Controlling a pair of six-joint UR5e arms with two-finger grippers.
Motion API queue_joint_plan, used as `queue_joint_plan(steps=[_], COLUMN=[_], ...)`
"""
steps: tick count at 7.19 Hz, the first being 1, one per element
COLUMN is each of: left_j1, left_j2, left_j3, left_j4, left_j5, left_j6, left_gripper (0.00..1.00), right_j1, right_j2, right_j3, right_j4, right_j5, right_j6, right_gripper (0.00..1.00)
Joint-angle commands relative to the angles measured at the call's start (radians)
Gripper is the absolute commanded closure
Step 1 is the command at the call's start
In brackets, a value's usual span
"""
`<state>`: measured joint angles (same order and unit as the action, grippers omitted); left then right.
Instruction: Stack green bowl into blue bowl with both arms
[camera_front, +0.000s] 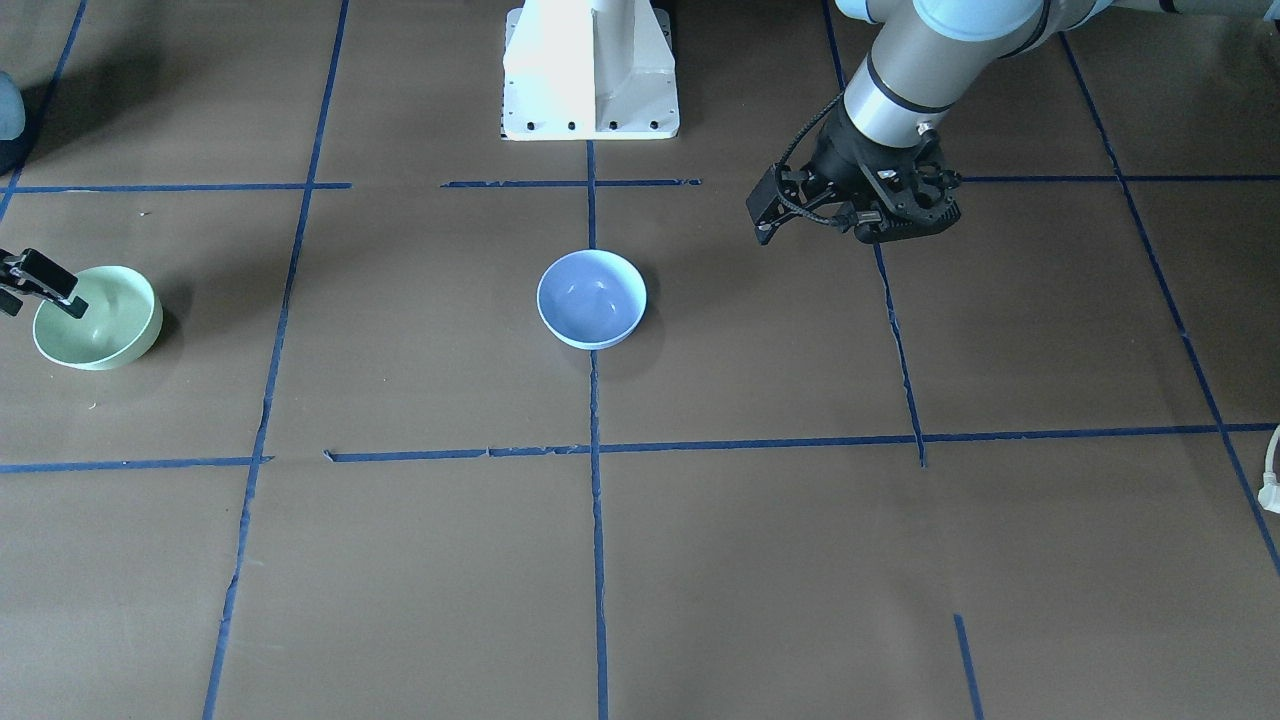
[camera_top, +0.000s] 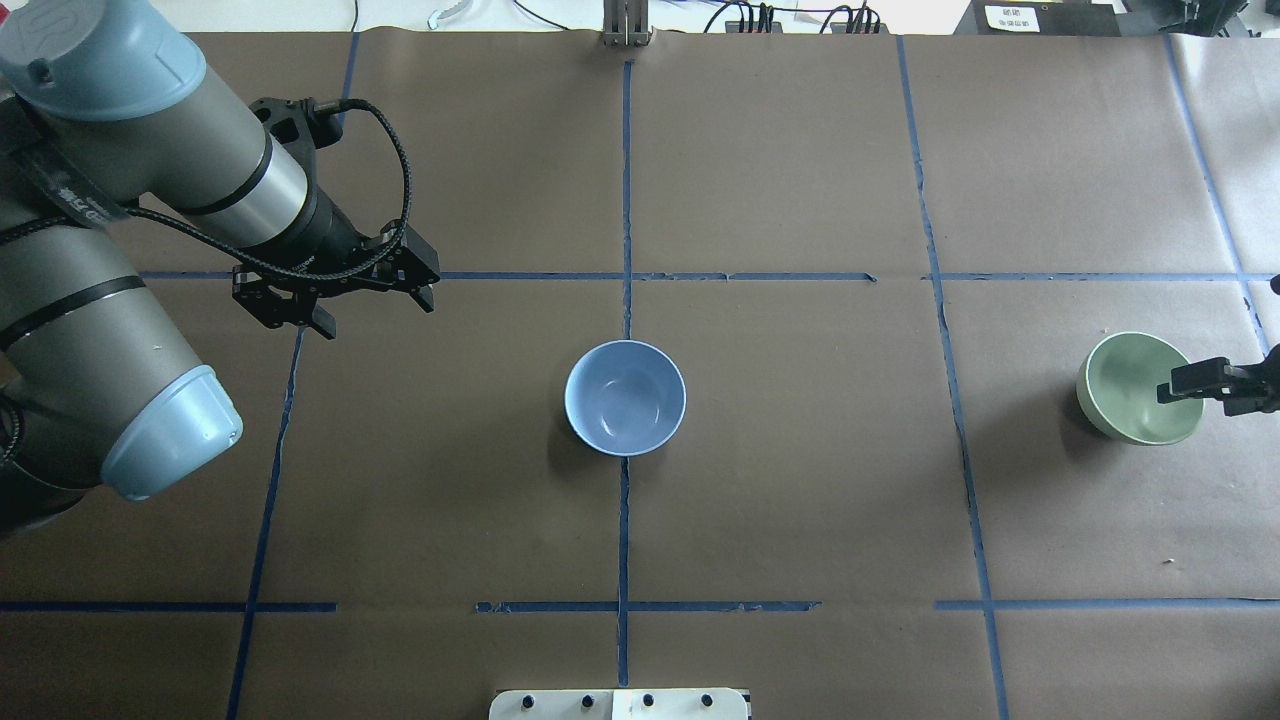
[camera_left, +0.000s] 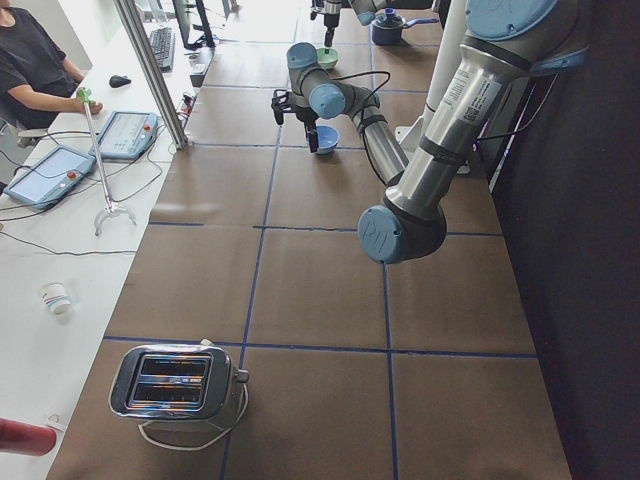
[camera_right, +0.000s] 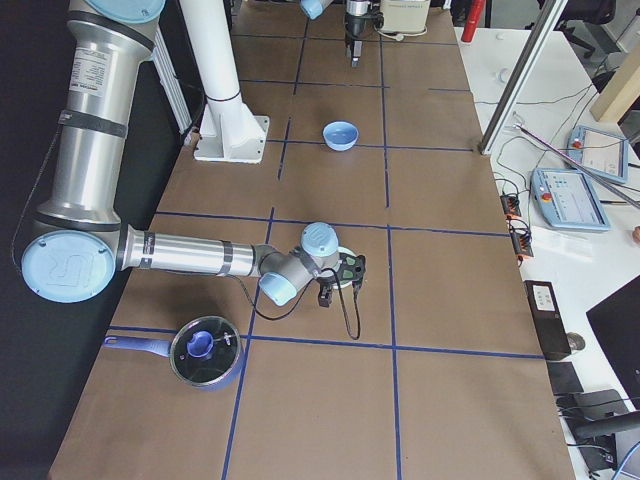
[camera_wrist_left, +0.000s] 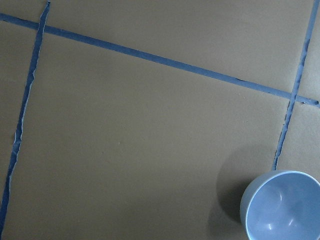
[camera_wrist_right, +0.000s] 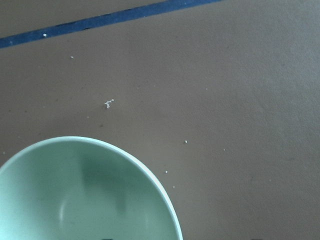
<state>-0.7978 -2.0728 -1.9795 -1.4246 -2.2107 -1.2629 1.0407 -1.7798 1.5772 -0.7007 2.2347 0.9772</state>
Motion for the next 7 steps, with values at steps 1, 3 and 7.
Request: queue_joint_plan(steps=[1,3,7], left_j1=[0.003,0.009,0.009], left_j2=[0.017,0.02,0.026], left_j3=[-0.001,0.001,-0.001], left_j4=[-0.007,-0.007,-0.007], left_j5=[0.0,0.022,0.022], left_j6=[0.0,0.0,0.0], left_gripper=[0.0,0.0,0.0], right_j1=[-0.002,0.001,0.024], right_j2=[0.017,0.016,0.141], right_j3=[-0.01,-0.002,0.159], right_j4=[0.004,0.009,0.006], right_j5=[0.002,0.009,0.092], right_j6=[0.032,0.032,0.304], right_gripper=[0.97,1.0,1.0])
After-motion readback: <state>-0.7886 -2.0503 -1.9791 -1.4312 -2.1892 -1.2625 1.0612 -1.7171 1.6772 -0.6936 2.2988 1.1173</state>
